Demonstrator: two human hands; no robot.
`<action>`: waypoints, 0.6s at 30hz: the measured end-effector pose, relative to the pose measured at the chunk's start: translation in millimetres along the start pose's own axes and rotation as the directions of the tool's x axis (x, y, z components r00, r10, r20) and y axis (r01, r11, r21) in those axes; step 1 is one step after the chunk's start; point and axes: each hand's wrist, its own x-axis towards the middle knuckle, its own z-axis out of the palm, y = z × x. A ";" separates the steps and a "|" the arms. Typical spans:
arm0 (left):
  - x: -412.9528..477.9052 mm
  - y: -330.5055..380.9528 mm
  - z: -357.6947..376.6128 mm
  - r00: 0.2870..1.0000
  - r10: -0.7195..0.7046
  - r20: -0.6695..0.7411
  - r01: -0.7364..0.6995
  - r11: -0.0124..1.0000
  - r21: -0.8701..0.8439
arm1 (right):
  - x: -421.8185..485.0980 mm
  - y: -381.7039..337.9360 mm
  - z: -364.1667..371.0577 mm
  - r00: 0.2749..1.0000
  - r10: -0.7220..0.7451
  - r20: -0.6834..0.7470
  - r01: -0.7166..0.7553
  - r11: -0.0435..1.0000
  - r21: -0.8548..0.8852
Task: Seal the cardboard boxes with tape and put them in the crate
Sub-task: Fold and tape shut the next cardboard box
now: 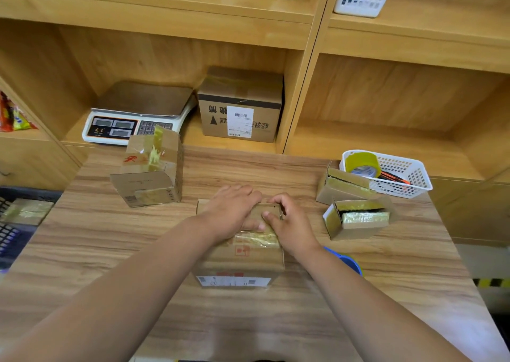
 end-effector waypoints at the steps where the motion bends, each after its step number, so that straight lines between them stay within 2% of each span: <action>1: -0.5 0.1 0.7 1.000 0.007 -0.005 -0.007 1.000 -0.002 | -0.9 -0.5 -0.8 1.000 -0.006 0.014 0.006 1.000 0.001; 7: -4.6 4.1 0.0 0.997 -0.010 -0.082 0.013 0.999 0.032 | -6.3 -11.1 -13.2 0.990 0.032 0.136 -0.030 0.999 -0.021; 12: -9.3 8.6 -0.5 0.985 -0.012 -0.170 0.029 0.994 0.101 | -10.2 -18.2 -14.9 0.961 0.013 0.277 0.045 0.978 -0.201; 15: -14.4 -1.0 -5.4 0.995 -0.001 -0.099 0.008 0.998 0.069 | -11.5 -17.8 -13.5 0.957 -0.016 0.289 0.082 0.972 -0.221; 18: -33.0 -20.5 -7.4 0.998 -0.063 -0.011 0.063 0.998 0.015 | -9.4 -15.3 -13.7 0.963 -0.034 0.268 0.084 0.980 -0.178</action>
